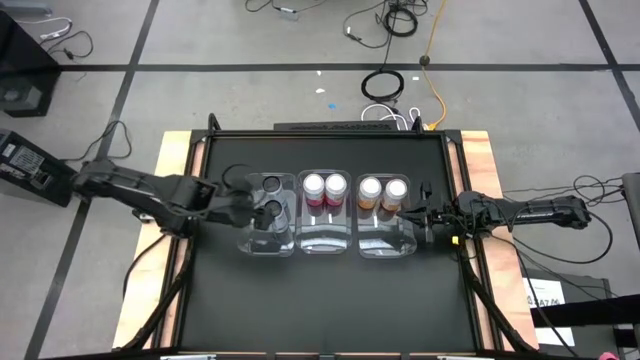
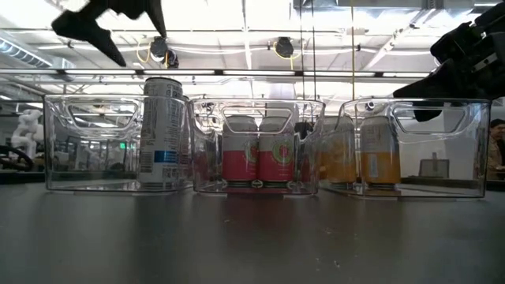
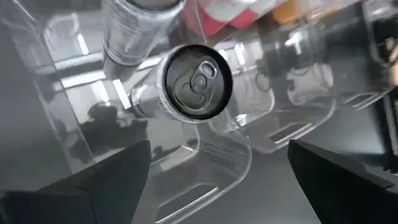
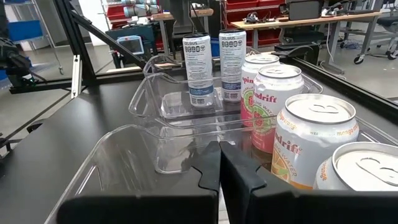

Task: Sort soda cans
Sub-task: Adjust the bottom blue soda can in the left transparent bin

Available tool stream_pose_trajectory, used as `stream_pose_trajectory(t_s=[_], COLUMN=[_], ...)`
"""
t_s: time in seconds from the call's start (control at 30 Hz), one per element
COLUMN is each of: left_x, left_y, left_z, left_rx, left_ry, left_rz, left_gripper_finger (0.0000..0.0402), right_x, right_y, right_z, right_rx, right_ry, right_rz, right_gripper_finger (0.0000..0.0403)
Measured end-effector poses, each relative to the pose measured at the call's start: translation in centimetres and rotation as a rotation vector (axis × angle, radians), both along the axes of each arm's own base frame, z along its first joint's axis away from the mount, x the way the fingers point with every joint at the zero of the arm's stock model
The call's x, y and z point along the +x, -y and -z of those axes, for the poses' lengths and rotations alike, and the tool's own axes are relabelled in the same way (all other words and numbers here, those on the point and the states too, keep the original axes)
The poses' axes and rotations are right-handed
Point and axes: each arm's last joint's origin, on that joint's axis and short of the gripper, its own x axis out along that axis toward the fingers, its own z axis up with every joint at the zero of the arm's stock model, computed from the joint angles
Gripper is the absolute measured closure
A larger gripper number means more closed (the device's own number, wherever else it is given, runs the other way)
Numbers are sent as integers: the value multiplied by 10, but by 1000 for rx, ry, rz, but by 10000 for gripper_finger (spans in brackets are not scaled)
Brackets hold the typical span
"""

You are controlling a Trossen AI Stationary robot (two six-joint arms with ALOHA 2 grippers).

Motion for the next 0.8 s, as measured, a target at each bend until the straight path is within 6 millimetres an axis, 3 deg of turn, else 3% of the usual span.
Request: stream_pose_trajectory(t_s=[0.43, 0.8], left_x=[41, 54], left_y=[-19, -35], left_z=[18, 34], left_rx=[-44, -53], left_ry=[-115, -218], left_rz=[-13, -30], left_gripper_finger=[15, 15], right_x=[0, 0], right_y=[0, 0], right_z=[0, 0], right_rx=[0, 0], right_ry=[0, 0], right_rz=[0, 0], right_gripper_finger=[403, 403])
